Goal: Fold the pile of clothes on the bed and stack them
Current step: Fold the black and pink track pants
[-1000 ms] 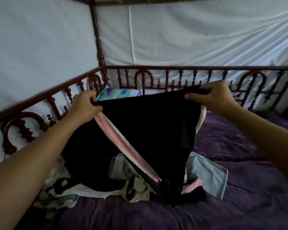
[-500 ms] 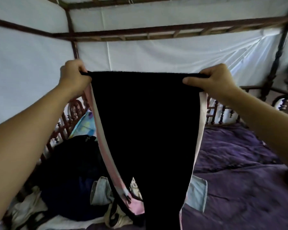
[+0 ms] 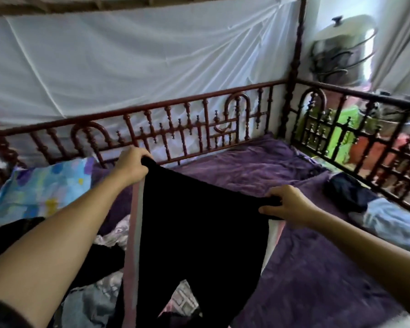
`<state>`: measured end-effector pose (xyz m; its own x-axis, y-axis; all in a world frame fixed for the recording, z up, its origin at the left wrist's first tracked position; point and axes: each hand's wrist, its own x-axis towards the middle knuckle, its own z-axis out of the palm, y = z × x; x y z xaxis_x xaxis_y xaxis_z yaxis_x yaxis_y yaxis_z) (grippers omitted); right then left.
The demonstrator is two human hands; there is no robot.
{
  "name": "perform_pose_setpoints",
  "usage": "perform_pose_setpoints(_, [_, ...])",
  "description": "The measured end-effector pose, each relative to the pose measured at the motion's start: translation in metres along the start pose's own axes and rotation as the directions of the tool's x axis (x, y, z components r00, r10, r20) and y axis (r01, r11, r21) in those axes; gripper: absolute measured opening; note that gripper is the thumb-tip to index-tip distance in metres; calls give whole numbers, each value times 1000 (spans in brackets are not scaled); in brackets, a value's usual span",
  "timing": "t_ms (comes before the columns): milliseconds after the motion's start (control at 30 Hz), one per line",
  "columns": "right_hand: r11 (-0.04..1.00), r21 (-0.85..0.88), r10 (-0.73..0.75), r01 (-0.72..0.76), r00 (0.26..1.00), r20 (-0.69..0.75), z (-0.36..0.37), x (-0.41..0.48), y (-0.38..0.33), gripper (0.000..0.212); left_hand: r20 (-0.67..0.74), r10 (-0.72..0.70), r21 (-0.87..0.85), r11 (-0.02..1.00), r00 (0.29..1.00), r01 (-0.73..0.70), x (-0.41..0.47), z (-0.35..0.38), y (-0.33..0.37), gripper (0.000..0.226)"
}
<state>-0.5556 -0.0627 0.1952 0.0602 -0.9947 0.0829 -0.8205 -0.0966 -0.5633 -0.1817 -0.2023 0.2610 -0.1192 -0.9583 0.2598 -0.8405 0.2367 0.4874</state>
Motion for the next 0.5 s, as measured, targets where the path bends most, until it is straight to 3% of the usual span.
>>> perform_pose_setpoints(200, [926, -3, 376, -378, 922, -96, -20, -29, 115, 39, 219, 160, 62, 982, 962, -177, 64, 133, 93, 31])
perform_pose_setpoints(367, [836, 27, 547, -548, 829, -117, -44, -47, 214, 29, 230, 270, 1, 961, 935, -278, 88, 247, 190, 30])
perform_pose_setpoints(500, [759, 48, 651, -650, 753, -99, -50, -53, 318, 25, 291, 285, -72, 959, 913, -276, 98, 348, 259, 37])
